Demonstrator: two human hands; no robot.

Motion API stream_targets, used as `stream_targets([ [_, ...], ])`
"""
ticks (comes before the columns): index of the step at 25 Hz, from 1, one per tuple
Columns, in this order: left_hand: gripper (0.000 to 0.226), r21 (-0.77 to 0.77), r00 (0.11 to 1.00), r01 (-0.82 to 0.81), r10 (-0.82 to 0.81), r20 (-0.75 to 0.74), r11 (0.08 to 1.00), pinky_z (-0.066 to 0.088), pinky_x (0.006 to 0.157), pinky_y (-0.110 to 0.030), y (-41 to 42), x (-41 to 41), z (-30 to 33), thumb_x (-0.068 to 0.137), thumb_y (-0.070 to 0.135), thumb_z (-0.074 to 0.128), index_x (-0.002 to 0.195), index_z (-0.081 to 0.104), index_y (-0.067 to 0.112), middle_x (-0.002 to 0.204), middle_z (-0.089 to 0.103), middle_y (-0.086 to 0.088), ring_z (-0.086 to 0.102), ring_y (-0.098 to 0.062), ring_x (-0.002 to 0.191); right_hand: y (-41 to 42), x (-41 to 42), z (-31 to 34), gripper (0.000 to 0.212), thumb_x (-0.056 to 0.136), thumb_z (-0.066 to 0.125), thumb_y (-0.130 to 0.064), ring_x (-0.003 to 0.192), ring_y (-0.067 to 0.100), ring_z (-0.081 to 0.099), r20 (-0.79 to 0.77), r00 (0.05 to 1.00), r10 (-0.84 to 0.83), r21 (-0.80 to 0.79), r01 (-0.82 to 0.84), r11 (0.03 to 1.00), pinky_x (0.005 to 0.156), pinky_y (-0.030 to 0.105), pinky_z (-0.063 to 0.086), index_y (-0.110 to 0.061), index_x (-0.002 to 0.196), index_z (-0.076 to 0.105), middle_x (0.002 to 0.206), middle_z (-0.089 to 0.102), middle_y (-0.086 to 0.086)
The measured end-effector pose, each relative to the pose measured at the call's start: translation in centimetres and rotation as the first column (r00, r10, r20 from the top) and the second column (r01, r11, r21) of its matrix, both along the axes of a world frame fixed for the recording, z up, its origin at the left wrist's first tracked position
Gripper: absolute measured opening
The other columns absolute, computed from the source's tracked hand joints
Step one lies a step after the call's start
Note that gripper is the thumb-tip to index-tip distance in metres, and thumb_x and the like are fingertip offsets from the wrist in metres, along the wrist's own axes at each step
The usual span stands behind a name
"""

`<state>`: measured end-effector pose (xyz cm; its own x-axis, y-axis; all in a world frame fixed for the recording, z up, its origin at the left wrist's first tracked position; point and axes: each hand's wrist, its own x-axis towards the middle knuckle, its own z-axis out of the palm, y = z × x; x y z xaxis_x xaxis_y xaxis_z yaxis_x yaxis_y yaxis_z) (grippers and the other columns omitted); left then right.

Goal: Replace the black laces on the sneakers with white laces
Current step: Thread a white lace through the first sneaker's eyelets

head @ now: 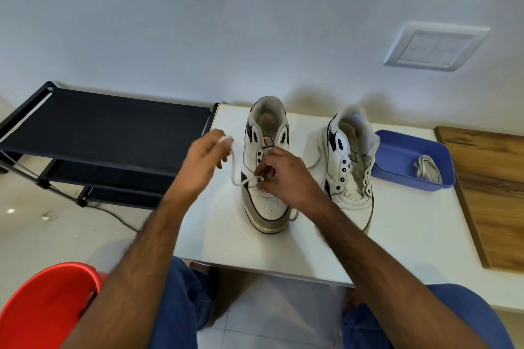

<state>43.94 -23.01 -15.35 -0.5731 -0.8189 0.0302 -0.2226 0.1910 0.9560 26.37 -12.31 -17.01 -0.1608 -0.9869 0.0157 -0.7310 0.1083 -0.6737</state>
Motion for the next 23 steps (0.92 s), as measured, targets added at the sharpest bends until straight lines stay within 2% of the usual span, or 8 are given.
stream_targets([
  [2, 0.021, -0.178, 0.966, 0.147, -0.103, 0.238, 0.973, 0.042, 0.070, -0.023, 0.5, -0.7, -1.1, 0.100, 0.031, 0.061, 0.091, 0.061, 0.013, 0.089, 0.060, 0.002, 0.054, -0.006, 0.076, -0.1, 0.0, 0.0, 0.024, 0.072, 0.086, -0.018, 0.078, 0.007, 0.054, -0.006, 1.000, 0.011, -0.002, -0.011, 1.000, 0.085, 0.050, 0.051, -0.024, 0.088, 0.070, 0.088, 0.046, -0.018],
  [7, 0.045, -0.104, 0.799, 0.341, -0.230, 0.555, 0.934, 0.056, 0.074, -0.039, 0.5, -1.4, -2.5, 0.088, 0.070, 0.054, 0.099, 0.060, 0.026, 0.089, 0.067, 0.009, 0.064, -0.013, 0.081, 0.0, 0.0, -0.1, 0.020, 0.075, 0.084, -0.021, 0.081, 0.014, 0.057, -0.028, 0.999, 0.018, -0.025, -0.019, 1.000, 0.082, 0.050, 0.052, -0.022, 0.088, 0.068, 0.090, 0.047, -0.014],
  [11, 0.023, -0.106, 0.753, 0.407, -0.268, 0.601, 0.907, 0.054, 0.080, -0.050, 0.6, -1.6, -2.5, 0.099, 0.044, 0.059, 0.091, 0.059, 0.023, 0.082, 0.063, 0.004, 0.061, -0.019, 0.078, 0.0, -0.1, -0.1, 0.020, 0.076, 0.085, -0.023, 0.081, 0.011, 0.054, -0.011, 1.000, 0.020, -0.025, -0.020, 0.999, 0.084, 0.050, 0.051, -0.023, 0.090, 0.071, 0.087, 0.044, -0.018],
  [13, 0.022, -0.009, 0.824, 0.393, -0.348, 0.447, 0.920, 0.054, 0.077, -0.049, 0.6, -1.3, -1.8, 0.101, 0.035, 0.059, 0.091, 0.060, 0.016, 0.081, 0.063, -0.001, 0.059, -0.020, 0.075, 0.0, -0.1, 0.0, 0.022, 0.075, 0.085, -0.021, 0.081, 0.011, 0.054, -0.003, 1.000, 0.015, -0.018, -0.015, 1.000, 0.084, 0.050, 0.051, -0.024, 0.089, 0.069, 0.087, 0.044, -0.018],
  [15, 0.023, 0.139, 0.944, 0.316, -0.326, 0.055, 0.939, 0.049, 0.069, -0.035, 0.6, -0.5, -0.4, 0.100, 0.026, 0.056, 0.084, 0.059, 0.010, 0.075, 0.060, -0.002, 0.054, -0.018, 0.070, 0.0, -0.1, 0.2, 0.024, 0.073, 0.086, -0.018, 0.082, 0.013, 0.056, -0.009, 1.000, 0.025, 0.000, -0.025, 1.000, 0.085, 0.050, 0.051, -0.022, 0.090, 0.069, 0.087, 0.045, -0.017],
  [19, 0.022, 0.318, 0.914, 0.189, -0.048, -0.403, 0.929, 0.042, 0.067, -0.030, 0.0, 0.5, 1.4, 0.091, 0.018, 0.049, 0.069, 0.052, 0.014, 0.067, 0.045, -0.004, 0.043, -0.018, 0.065, -0.1, -0.2, 0.2, 0.025, 0.071, 0.088, -0.016, 0.078, 0.009, 0.058, -0.002, 1.000, 0.005, 0.009, -0.005, 1.000, 0.085, 0.048, 0.052, -0.022, 0.090, 0.072, 0.090, 0.049, -0.015],
  [21, 0.024, 0.249, 0.971, 0.098, -0.038, -0.236, 0.963, 0.043, 0.066, -0.032, -0.3, 0.6, 0.6, 0.090, 0.019, 0.047, 0.068, 0.054, 0.012, 0.066, 0.049, -0.006, 0.045, -0.019, 0.064, 0.0, -0.2, 0.2, 0.025, 0.071, 0.087, -0.014, 0.077, 0.008, 0.058, 0.011, 1.000, 0.005, 0.015, -0.005, 1.000, 0.084, 0.044, 0.053, -0.021, 0.089, 0.072, 0.090, 0.051, -0.015],
  [23, 0.025, -0.023, 0.965, 0.089, -0.080, 0.249, 0.996, 0.042, 0.064, -0.036, -0.5, 0.5, -0.7, 0.093, 0.023, 0.049, 0.074, 0.056, 0.007, 0.067, 0.055, -0.006, 0.048, -0.019, 0.062, 0.4, -0.6, 0.8, 0.021, 0.076, 0.084, -0.008, 0.075, 0.005, 0.059, 0.146, 0.989, 0.009, 0.021, -0.012, 1.000, 0.078, 0.028, 0.052, -0.015, 0.093, 0.075, 0.090, 0.056, -0.013],
])
